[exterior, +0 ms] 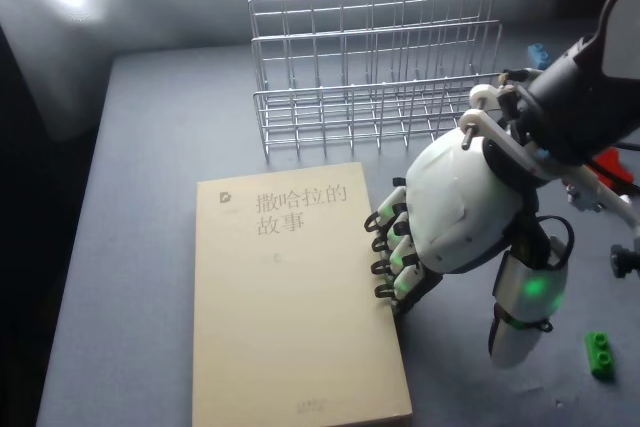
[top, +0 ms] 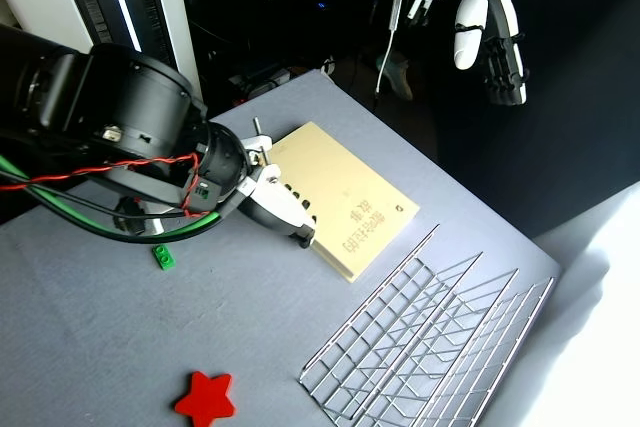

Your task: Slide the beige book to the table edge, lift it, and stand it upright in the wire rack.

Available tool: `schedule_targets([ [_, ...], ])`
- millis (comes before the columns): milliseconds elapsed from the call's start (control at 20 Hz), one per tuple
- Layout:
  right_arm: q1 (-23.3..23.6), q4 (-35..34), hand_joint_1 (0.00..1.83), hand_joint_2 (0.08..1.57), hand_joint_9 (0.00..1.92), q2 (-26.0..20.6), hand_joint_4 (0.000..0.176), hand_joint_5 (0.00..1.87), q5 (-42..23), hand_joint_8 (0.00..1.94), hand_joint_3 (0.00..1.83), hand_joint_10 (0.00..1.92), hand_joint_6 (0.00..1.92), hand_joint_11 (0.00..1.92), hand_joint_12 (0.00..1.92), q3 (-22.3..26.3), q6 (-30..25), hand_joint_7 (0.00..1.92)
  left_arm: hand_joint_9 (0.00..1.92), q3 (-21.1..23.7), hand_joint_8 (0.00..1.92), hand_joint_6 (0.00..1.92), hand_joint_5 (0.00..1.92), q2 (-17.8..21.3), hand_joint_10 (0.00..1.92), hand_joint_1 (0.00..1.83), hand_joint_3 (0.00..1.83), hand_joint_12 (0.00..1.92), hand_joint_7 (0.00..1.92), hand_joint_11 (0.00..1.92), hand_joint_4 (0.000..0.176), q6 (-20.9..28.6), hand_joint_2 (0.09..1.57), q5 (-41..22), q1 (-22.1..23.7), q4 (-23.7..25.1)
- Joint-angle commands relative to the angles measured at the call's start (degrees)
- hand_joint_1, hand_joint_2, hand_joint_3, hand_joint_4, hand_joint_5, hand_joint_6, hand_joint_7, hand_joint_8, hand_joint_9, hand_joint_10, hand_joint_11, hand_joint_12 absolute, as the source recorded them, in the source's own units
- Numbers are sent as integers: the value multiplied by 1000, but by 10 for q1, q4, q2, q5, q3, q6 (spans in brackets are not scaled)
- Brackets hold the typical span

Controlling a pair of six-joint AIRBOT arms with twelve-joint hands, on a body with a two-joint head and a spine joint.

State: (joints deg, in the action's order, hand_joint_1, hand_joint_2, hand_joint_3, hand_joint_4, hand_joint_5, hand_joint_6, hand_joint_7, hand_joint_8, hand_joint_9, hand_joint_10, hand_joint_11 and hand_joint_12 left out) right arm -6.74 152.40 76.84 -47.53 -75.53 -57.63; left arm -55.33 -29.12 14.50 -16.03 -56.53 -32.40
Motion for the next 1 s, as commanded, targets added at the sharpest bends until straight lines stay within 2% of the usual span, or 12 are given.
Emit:
schedule_targets([
  [0,9,-16,176,1066,212,3,0,223,20,3,0,3,4,0,542,-6,-2,225,0,-4,0,0,0,3,0,717,0,0,0,0,0,5,1025,-4,11,-14],
  [150,11,-16,152,1075,218,17,0,228,23,1,2,1,1,0,580,-14,-2,227,0,-4,0,0,0,3,0,717,0,0,0,0,0,25,1023,11,19,-20],
  [300,12,-17,151,1081,209,30,0,208,29,0,3,1,0,0,559,-17,-6,211,0,-8,0,0,0,3,0,740,0,0,0,0,0,26,1023,45,21,-14],
  [450,13,-17,156,1076,200,42,0,208,30,3,0,2,4,0,550,-21,-20,209,0,-18,0,0,0,-2,0,690,4,0,0,0,0,26,1039,83,28,-14],
  [650,13,-17,180,1067,214,54,0,226,29,3,0,4,5,0,609,-21,-31,224,0,-39,0,0,0,-15,0,701,1,0,0,0,0,26,1033,102,33,-13],
  [700,14,-17,172,1074,203,57,0,210,30,1,1,1,1,0,583,-21,-32,206,0,-47,0,0,0,-21,0,706,0,0,0,0,0,26,1031,103,33,-4],
  [850,14,-17,153,1078,224,66,0,224,33,1,1,2,1,0,635,-21,-33,229,0,-70,0,0,0,-37,0,720,0,0,0,0,0,16,1023,96,21,84],
  [900,14,-17,164,1075,208,70,0,203,35,1,0,1,1,0,584,-21,-33,206,0,-77,0,0,0,-39,0,689,2,0,0,0,0,0,1032,96,17,98],
  [950,15,-18,156,1076,216,73,0,208,36,4,0,3,3,0,612,-21,-34,213,0,-80,0,0,0,-40,0,696,1,0,0,0,0,-10,1031,95,17,100],
])
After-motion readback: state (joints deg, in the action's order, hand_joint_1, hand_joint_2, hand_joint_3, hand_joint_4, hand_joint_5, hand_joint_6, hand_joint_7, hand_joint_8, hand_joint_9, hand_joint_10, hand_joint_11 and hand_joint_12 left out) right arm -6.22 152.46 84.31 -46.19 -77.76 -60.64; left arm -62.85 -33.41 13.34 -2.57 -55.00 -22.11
